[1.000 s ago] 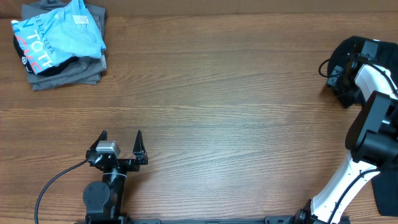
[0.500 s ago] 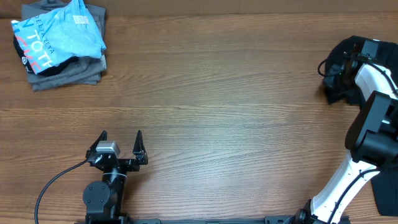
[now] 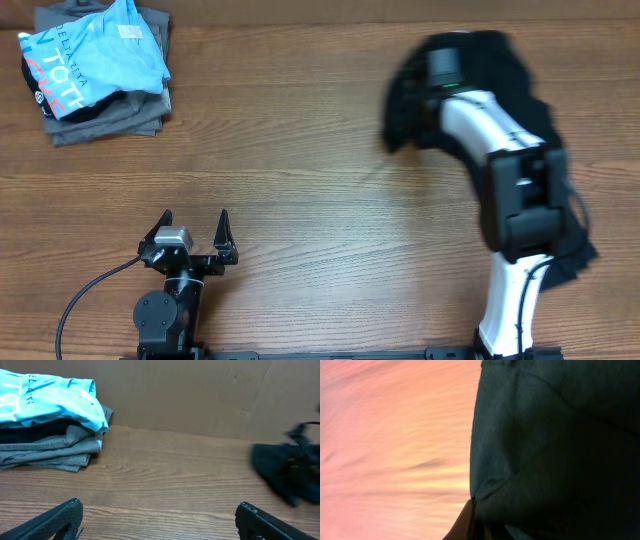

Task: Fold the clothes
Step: 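Drag the black T-shirt with the right gripper toward the table center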

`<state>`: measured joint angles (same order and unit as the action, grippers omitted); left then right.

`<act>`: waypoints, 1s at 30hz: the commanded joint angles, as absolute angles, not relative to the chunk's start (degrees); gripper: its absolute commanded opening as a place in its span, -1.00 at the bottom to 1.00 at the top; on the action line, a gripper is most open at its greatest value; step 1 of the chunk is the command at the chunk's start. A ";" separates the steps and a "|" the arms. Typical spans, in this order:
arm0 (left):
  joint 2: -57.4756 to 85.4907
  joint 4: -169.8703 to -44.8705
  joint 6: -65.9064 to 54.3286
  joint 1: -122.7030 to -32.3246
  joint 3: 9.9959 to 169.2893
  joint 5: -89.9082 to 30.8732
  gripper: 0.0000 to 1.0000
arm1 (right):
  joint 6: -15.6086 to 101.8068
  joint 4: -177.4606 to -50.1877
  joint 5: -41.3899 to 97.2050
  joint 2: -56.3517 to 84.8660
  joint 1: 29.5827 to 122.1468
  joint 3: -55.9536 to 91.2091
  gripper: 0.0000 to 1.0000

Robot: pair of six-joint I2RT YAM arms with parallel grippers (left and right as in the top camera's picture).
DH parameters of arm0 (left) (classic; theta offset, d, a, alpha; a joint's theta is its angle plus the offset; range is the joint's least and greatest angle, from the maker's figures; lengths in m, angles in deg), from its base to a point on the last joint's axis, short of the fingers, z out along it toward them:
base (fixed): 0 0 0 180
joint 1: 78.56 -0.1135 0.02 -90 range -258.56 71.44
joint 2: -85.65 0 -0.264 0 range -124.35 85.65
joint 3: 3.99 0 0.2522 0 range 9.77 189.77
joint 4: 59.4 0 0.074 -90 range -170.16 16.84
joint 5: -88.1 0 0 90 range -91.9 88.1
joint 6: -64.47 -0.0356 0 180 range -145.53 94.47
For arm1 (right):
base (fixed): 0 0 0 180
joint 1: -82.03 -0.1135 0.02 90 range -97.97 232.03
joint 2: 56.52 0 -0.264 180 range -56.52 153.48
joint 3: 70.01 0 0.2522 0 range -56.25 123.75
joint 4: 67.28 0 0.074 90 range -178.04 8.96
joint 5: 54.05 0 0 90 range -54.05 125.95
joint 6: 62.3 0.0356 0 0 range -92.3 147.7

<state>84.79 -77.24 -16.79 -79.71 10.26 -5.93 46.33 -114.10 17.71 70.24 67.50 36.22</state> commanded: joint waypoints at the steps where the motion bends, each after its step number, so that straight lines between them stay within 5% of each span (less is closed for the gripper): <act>1: 85.40 -77.28 -18.06 -79.51 10.04 -5.58 1.00 | 49.90 -112.52 15.33 69.22 57.60 36.85 -0.91; 7: 85.40 -77.28 -18.06 -79.51 10.04 -5.58 1.00 | 52.13 -113.94 15.33 68.93 47.83 38.58 -0.91; 13: 85.40 -77.28 -18.06 -79.51 10.04 -5.58 0.99 | 48.65 -123.85 15.29 68.06 47.55 46.23 -0.71; 14: 85.40 -77.28 -18.06 -79.51 10.04 -5.58 1.00 | 47.95 -126.27 15.33 67.88 48.10 48.19 -0.49; 17: 85.40 -77.28 -18.06 -79.51 10.04 -5.58 0.99 | 45.04 -136.09 15.31 67.73 51.42 57.05 0.90; 18: 85.40 -77.28 -18.06 -79.51 10.04 -5.56 1.00 | 44.06 -138.51 15.31 67.73 52.55 59.17 1.00; 30: 85.40 -77.28 -18.04 -79.51 10.04 -5.58 0.99 | 40.72 -143.56 28.40 67.82 69.52 63.23 1.00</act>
